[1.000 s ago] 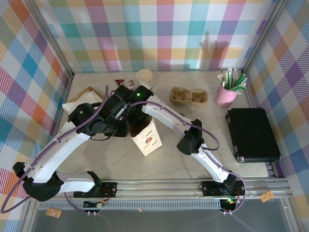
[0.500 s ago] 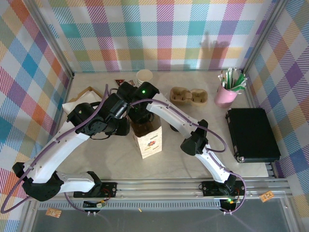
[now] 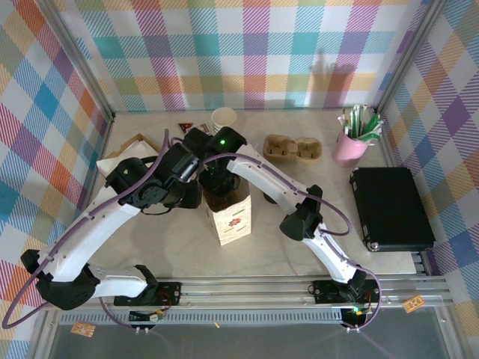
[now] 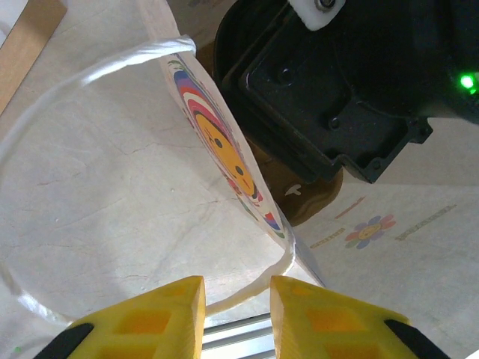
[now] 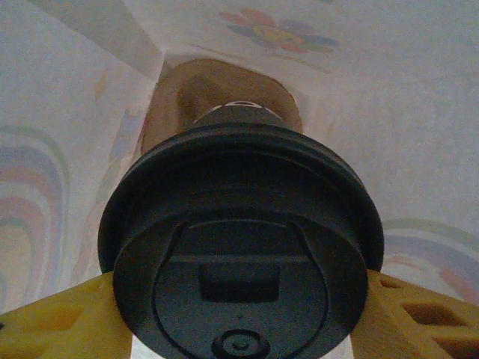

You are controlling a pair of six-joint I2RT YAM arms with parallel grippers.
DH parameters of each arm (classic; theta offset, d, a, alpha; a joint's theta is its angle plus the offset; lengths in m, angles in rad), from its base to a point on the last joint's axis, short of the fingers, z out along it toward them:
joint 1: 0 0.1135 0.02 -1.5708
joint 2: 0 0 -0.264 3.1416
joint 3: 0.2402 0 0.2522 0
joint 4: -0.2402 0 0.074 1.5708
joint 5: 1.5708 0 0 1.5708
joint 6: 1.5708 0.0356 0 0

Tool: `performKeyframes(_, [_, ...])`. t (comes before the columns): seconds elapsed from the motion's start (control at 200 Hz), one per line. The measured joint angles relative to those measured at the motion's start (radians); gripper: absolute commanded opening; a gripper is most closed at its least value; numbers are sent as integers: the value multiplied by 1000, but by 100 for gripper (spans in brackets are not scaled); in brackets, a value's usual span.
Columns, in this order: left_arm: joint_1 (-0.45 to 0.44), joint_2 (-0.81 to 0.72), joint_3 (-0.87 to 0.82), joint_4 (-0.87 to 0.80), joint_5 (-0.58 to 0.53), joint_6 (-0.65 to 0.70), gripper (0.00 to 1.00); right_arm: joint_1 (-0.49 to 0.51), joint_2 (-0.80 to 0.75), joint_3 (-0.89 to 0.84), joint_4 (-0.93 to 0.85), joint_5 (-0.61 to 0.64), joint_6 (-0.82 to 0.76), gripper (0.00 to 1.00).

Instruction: Pack the takeout coffee

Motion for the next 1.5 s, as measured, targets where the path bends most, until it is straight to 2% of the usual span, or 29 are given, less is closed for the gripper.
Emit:
performKeyframes(0.31, [0,9,0,-9,0,0,29,1,0,-52,1,-14,-6,65])
performKeyframes(0.7, [0,8,0,-18,4,0,29,1,35,-14,19,-13,-2,77])
performKeyframes(0.82, [0,8,0,-27,8,0,29,1,47,-5,22,-13,2,78])
performKeyframes(0.885, [0,8,0,-30,8,0,29,1,53,4,23,-14,2,71])
performKeyframes(0.935, [0,8,0,-29,8,0,29,0,60,20,23,-14,12,70])
performKeyframes(1.17, [0,8,0,-28,8,1,29,0,63,32,7,-13,25,72])
performKeyframes(1.5, [0,8,0,-24,7,4,29,0,61,40,10,-14,25,82])
